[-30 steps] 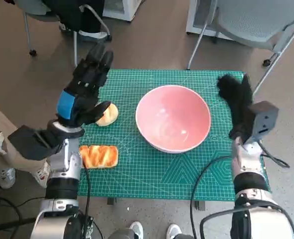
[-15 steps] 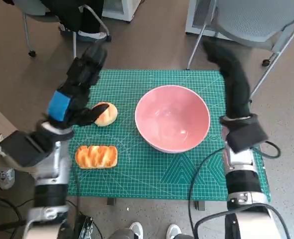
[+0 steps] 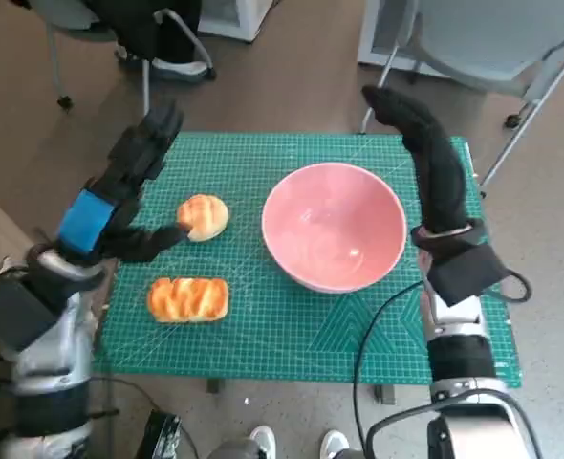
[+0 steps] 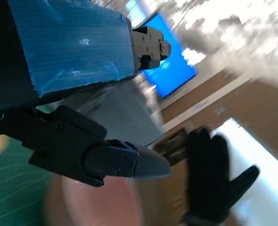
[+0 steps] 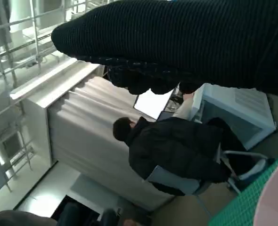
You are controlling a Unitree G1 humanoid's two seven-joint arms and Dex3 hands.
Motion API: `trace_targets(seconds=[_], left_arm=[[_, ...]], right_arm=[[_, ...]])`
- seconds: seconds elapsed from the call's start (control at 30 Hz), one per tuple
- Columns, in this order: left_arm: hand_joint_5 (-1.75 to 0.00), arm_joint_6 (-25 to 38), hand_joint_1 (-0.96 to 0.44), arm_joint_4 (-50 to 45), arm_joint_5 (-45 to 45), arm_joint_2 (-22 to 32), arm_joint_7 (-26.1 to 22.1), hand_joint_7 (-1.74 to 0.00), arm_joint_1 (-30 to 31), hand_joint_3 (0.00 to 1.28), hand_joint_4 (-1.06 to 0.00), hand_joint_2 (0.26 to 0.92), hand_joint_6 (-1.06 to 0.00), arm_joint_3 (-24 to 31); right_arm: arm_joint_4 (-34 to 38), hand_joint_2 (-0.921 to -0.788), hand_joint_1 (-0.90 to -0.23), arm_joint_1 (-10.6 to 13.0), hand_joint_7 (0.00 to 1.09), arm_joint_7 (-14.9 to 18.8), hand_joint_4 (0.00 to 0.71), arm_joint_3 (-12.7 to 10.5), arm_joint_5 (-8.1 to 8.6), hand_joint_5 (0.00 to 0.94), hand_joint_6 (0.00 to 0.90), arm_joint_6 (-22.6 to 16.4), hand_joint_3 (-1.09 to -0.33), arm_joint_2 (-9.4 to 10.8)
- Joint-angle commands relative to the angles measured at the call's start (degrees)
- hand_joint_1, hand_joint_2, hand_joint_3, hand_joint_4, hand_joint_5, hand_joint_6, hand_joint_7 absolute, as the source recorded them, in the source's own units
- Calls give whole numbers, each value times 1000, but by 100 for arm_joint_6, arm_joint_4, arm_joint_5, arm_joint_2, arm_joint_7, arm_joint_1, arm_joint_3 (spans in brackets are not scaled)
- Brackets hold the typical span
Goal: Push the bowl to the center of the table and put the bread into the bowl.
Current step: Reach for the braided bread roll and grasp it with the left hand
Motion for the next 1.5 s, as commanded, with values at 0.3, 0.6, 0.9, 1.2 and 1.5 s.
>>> trace_targets(seconds=[0.3,0.6,0.9,1.2,1.5], left_arm=[[-2,1680,-434,-1655,385,1991,-1010,-45,1109,6,-37,656,-247,522],[-6,3095,-418,-2818,1808,2426,-841,-16,1159,1,-71,649,-264,-546],[-5,3322,-405,-2928,2079,2334,-803,-5,1203,0,-85,648,-260,-812],[-4,3147,-342,-2717,2394,2194,-719,-2,1121,0,-98,641,-261,-1242],[-7,2862,-159,-2501,2659,2065,-562,-7,1050,0,-129,628,-286,-1445]], right_arm=[[49,-921,-701,124,181,136,152,43,77,0,138,124,-848,65],[176,-921,-708,9,193,188,164,19,93,6,136,83,-845,132],[256,-921,-702,-27,205,259,169,-20,136,7,136,59,-846,103],[255,-921,-701,-11,213,333,170,-47,215,6,131,97,-846,96],[197,-921,-692,22,222,397,169,-59,299,4,124,164,-849,77]])
